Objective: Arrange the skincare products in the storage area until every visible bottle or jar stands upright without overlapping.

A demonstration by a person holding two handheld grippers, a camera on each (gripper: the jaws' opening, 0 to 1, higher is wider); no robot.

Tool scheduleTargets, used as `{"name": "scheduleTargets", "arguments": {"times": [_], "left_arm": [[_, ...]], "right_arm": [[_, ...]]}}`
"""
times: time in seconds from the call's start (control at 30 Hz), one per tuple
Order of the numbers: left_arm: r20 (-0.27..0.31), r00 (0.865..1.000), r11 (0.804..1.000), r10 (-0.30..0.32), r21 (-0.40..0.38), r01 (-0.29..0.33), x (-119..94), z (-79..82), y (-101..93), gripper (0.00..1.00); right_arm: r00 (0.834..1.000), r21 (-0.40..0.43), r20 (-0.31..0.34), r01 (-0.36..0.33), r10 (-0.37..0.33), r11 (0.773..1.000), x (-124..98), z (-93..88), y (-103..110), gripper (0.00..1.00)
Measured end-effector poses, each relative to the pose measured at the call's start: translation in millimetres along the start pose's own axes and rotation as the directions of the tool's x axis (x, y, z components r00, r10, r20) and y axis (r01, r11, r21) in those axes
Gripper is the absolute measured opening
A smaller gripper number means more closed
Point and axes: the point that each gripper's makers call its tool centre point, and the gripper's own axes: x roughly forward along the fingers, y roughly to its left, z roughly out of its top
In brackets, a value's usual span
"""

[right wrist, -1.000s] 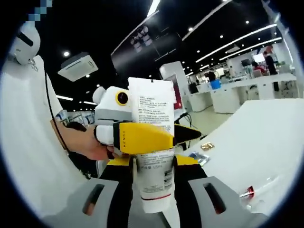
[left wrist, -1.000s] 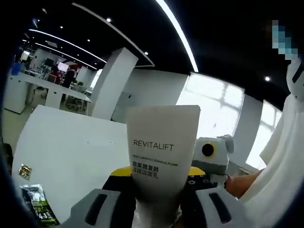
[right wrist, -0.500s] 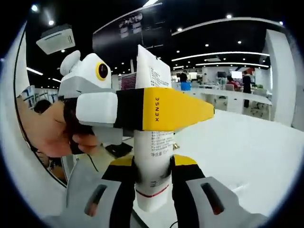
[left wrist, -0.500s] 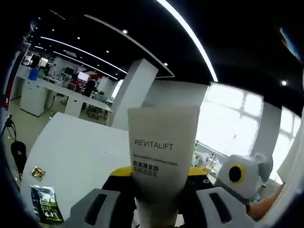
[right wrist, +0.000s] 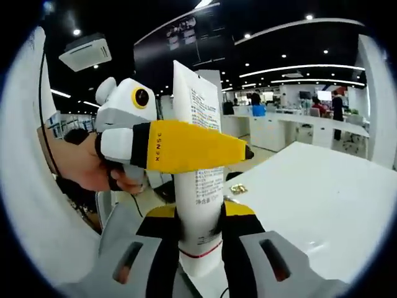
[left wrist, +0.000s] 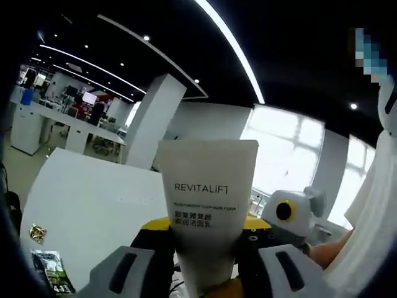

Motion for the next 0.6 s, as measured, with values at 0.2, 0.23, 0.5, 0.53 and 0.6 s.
{"name": "scheduleTargets", "arguments": {"times": [0.2,0.23,0.5,0.53,0.6], "left_arm": [[-0.033,0.989,0.988,-0.144,0.044,0.145,-7,4.8,-17.8,0.38],[-0.043,0.985,0.985,-0.165,0.045,0.167,-8,4.6,-20.9,0.37],[-0.04,0.958,0.959,-0.285,-0.012,0.285,-16,11.5,-33.3,0.32],[-0.042,0.955,0.956,-0.292,-0.023,0.291,-16,11.2,-34.4,0.32],[-0.04,0.955,0.956,-0.295,-0.018,0.294,-17,11.5,-35.5,0.31]], "right_arm": [[0.984,0.056,0.063,-0.17,0.166,0.984,-7,9.8,17,0.22],[0.979,0.074,0.062,-0.199,0.195,0.977,-9,10.1,21,0.22],[0.935,0.127,0.124,-0.346,0.331,0.929,-18,19.9,34,0.22],[0.932,0.13,0.127,-0.354,0.339,0.926,-18,19.9,35,0.22],[0.929,0.138,0.137,-0.361,0.343,0.922,-18,20.9,35,0.22]]}}
